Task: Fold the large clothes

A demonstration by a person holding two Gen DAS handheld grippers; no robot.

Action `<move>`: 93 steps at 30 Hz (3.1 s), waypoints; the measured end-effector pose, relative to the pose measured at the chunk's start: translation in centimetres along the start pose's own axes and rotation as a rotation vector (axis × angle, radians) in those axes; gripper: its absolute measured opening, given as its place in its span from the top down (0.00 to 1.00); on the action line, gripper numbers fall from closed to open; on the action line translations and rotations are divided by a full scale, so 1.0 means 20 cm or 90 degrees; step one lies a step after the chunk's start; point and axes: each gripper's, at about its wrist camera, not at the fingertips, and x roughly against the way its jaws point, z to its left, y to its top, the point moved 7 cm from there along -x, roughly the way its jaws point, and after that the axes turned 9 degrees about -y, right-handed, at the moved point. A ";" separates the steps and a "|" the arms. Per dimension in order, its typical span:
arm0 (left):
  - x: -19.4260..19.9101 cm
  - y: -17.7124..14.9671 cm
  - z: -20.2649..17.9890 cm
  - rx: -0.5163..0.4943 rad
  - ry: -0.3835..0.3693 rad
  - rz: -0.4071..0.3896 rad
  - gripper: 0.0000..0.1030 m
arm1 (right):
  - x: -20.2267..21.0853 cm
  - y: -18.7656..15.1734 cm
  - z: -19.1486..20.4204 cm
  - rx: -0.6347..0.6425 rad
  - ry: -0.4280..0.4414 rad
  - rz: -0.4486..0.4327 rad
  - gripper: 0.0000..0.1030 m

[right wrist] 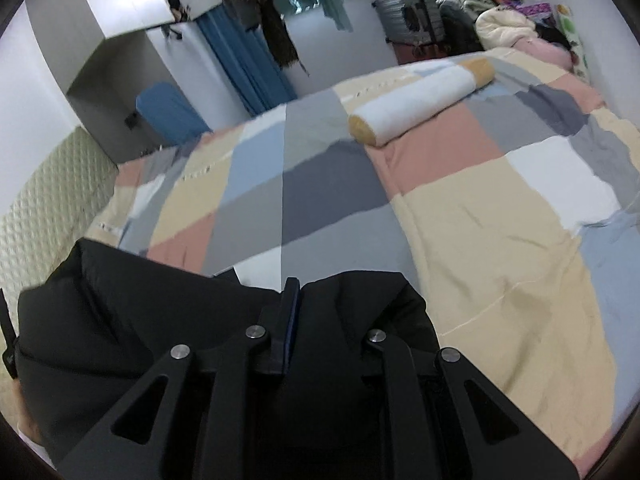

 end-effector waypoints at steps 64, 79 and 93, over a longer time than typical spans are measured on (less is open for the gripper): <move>-0.33 -0.18 -0.70 -0.197 0.014 0.054 0.29 | -0.32 -0.19 0.84 0.161 -0.012 0.016 0.00; -0.36 -0.23 -0.63 -0.178 -0.006 0.039 0.29 | -0.39 -0.23 0.87 0.187 -0.025 -0.022 0.00; -0.24 -0.21 -0.33 -0.146 0.051 0.023 0.28 | -0.28 -0.16 0.72 0.164 -0.024 -0.037 0.01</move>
